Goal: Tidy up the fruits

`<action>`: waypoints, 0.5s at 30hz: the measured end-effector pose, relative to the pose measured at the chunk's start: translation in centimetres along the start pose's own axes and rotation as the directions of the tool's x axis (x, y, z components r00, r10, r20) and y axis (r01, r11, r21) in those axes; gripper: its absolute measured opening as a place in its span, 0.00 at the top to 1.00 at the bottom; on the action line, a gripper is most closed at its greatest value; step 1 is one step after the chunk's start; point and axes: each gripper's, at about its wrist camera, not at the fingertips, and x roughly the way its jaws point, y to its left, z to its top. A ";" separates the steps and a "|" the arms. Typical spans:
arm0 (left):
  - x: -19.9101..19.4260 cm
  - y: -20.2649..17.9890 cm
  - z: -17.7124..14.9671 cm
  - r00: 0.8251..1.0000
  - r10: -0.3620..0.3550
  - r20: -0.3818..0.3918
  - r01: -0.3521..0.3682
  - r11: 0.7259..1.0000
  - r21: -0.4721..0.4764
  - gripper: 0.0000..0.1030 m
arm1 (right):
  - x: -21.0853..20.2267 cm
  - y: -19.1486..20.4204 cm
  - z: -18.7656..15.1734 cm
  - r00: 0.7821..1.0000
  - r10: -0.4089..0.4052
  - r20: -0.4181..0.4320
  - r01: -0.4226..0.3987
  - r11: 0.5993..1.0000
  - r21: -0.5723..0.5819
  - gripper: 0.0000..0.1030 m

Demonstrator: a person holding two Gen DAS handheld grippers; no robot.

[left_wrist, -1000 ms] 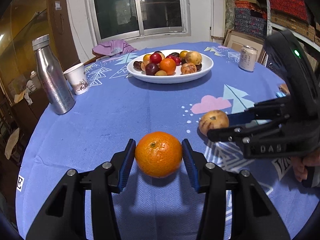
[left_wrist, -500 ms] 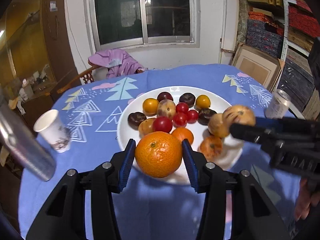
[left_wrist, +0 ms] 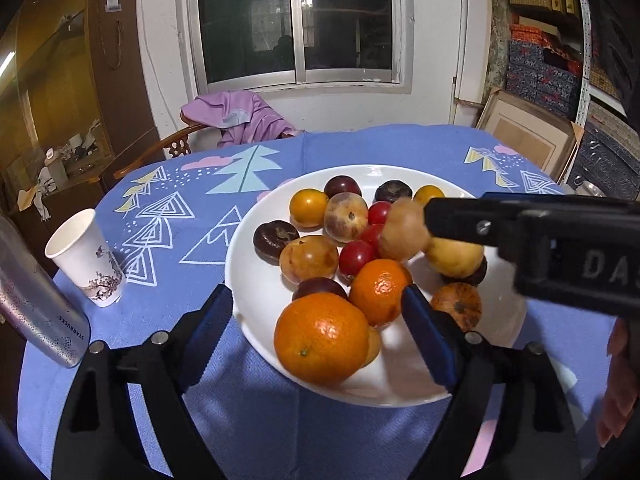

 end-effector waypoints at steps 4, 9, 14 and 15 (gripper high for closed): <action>-2.9 0.7 -0.5 1.000 0.001 0.030 0.000 0.999 -0.035 0.13 | -3.4 -0.3 -1.2 0.998 0.013 0.058 -0.014 1.000 0.015 0.40; -7.1 1.2 -1.9 0.998 0.002 0.065 0.004 0.996 -0.091 0.04 | -8.4 -0.2 -5.0 0.989 -0.017 0.148 0.018 1.000 -0.002 0.16; -10.8 1.0 -3.9 0.998 0.001 0.064 0.008 0.991 -0.134 0.04 | -11.4 -0.5 -9.6 0.973 -0.133 0.187 0.134 0.991 0.010 0.03; -11.5 0.9 -4.3 0.997 0.012 0.072 -0.002 0.991 -0.135 0.04 | -11.7 -0.7 -10.2 0.970 -0.150 0.191 0.150 0.989 0.016 0.03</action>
